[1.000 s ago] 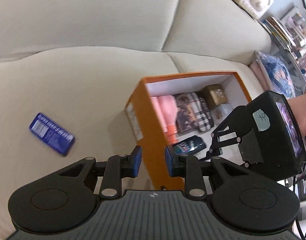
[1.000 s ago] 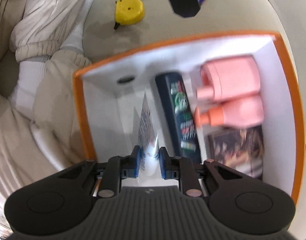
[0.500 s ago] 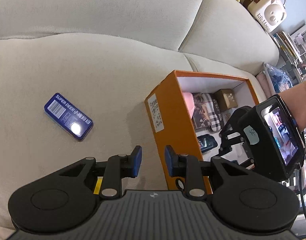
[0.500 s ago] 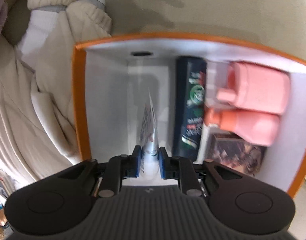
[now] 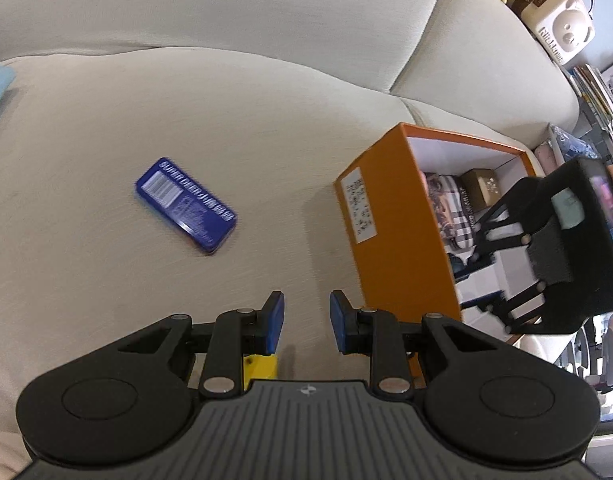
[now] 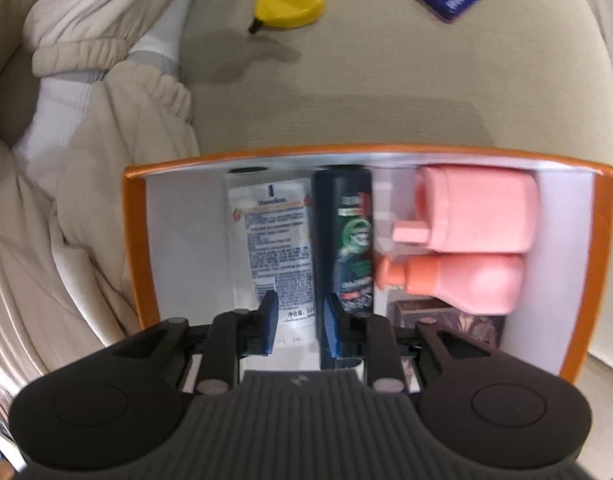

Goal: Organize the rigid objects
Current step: 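Grasp the yellow tape measure with the right gripper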

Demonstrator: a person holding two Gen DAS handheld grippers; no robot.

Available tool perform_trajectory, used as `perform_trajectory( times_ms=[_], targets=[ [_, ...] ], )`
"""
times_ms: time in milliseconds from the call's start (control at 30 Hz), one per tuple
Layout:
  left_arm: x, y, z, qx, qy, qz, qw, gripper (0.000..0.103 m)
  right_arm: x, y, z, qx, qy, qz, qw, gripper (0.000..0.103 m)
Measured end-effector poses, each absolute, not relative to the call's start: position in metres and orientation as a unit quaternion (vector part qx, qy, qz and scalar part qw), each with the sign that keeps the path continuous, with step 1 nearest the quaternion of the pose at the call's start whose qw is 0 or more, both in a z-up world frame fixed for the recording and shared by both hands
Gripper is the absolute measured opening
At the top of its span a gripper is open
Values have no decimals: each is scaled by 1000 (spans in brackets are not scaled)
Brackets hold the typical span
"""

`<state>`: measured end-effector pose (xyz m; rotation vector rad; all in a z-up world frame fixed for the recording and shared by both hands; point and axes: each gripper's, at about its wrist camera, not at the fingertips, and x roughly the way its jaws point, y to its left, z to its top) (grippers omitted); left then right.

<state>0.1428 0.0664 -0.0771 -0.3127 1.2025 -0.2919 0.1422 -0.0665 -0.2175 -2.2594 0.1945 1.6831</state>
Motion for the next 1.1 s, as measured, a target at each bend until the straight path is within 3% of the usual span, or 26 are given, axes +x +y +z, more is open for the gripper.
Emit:
perform_trajectory(
  times_ms=[433, 700, 867, 900, 967, 1100],
  targets=[
    [102, 84, -67, -82, 543, -112, 828, 31, 123, -86, -179, -748, -23, 609, 263, 26],
    [86, 93, -77, -106, 527, -112, 836, 35, 69, -110, -131, -600, -61, 705, 373, 30],
    [85, 109, -93, -110, 552, -91, 821, 35, 37, -107, -170, -549, 9, 729, 409, 34],
    [85, 111, -97, -103, 559, -89, 818, 35, 34, -109, -179, -551, 36, 752, 361, 37],
    [86, 112, -105, -88, 572, -91, 810, 35, 26, -105, -202, -545, 71, 751, 365, 43],
    [92, 118, -121, -66, 589, -76, 802, 35, 12, -98, -241, -555, 82, 737, 377, 47]
  ],
)
